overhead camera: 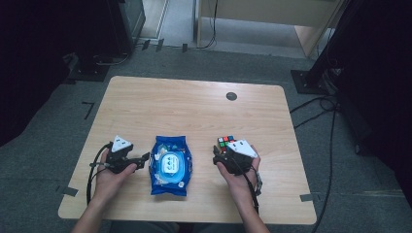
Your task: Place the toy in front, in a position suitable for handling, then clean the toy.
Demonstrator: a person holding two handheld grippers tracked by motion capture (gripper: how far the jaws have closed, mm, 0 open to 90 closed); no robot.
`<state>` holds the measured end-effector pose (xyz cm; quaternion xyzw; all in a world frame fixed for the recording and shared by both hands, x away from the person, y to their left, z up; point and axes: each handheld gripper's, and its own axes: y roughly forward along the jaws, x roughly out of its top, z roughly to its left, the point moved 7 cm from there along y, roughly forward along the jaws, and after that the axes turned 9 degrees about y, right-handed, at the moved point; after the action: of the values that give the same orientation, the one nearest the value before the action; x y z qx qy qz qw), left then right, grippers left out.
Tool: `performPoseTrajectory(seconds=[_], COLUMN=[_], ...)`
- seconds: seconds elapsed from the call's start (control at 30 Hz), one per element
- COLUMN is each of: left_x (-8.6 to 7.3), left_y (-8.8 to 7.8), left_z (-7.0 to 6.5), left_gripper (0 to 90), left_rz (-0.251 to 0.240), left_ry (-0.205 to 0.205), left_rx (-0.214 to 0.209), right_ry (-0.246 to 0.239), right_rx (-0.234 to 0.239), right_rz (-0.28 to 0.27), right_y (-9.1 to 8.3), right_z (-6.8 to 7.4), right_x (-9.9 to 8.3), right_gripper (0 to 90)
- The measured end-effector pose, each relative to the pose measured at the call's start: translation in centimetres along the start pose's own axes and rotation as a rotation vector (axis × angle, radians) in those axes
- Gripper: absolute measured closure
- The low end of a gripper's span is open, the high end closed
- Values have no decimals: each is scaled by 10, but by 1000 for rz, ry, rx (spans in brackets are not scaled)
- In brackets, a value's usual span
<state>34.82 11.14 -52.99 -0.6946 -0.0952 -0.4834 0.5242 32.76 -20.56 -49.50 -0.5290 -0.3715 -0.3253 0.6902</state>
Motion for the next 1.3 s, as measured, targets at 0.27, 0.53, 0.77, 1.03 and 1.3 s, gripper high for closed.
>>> performPoseTrajectory(seconds=[0.27,0.53,0.77,1.03,1.3], left_x=[10,12,6,2,2], left_y=[3,-7,-7,-15,-10], left_z=[-28,-29,-37,-53,-48], left_gripper=[299,416,446,560,609], left_rz=[-26,-59,-47,-38,-41], left_ry=[75,37,81,201,144], left_rx=[-57,-103,-135,-243,-218], right_ry=[-7,-117,-227,-191,-235], right_rx=[331,460,347,311,404], right_rz=[93,197,225,175,230], right_y=[-4,4,19,28,19], right_z=[78,131,137,121,138], right_x=[-11,-49,-70,-55,-69], right_gripper=[432,386,412,634,355])
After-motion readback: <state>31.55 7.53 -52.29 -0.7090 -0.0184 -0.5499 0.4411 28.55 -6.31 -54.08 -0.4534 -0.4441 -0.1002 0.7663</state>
